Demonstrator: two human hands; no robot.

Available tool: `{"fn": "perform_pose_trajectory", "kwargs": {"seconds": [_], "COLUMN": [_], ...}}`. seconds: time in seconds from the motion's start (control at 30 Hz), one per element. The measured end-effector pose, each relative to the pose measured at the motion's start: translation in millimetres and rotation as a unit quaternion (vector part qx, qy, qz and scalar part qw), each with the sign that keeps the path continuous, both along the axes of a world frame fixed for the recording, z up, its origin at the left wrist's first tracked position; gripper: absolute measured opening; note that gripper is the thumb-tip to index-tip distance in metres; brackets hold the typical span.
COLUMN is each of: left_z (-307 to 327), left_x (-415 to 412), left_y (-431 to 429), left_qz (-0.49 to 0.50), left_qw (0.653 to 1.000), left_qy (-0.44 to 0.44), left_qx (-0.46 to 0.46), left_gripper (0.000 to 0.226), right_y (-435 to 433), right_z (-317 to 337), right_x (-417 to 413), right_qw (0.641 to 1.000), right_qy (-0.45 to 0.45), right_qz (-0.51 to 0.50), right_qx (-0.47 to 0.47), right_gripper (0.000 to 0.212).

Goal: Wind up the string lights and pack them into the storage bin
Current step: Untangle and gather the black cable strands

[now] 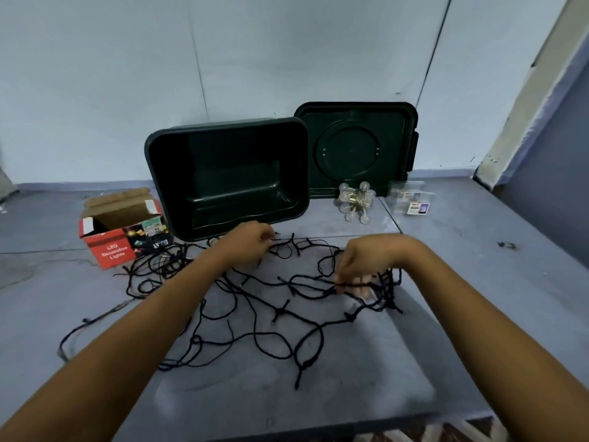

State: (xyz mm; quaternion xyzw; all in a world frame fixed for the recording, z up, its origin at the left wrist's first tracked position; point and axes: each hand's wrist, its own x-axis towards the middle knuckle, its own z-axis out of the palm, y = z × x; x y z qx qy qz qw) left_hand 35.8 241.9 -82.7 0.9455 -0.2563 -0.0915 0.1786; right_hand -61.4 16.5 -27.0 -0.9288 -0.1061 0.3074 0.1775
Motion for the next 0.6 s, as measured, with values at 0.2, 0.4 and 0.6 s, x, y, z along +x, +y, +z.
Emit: {"fn": "perform_pose_trajectory", "kwargs": {"seconds": [0.2, 0.4, 0.6], "left_z": [-30.9, 18.2, 90.6], "left_x": [8.5, 5.8, -14.2], "left_y": [1.5, -6.6, -21.5], "left_qz": [0.030, -0.002, -0.065], "left_qw": [0.988, 0.997, 0.957], "left_qy": [-0.075, 0.009, 0.063], "left_qx": [0.129, -0.072, -0.275], "left_gripper": [0.025, 0.013, 0.015], "right_y": [11.0, 25.6, 47.0], "right_z": [-8.9, -6.5, -4.0], "right_x": [-3.1, 7.9, 14.9], "right_qw": [0.997, 0.950, 0.944], "right_qy": [-0.076, -0.250, -0.157], "right_qz": [-0.018, -0.134, -0.156], "right_qx": [-0.025, 0.129, 0.245], "right_gripper": [0.026, 0.022, 0.018]}}
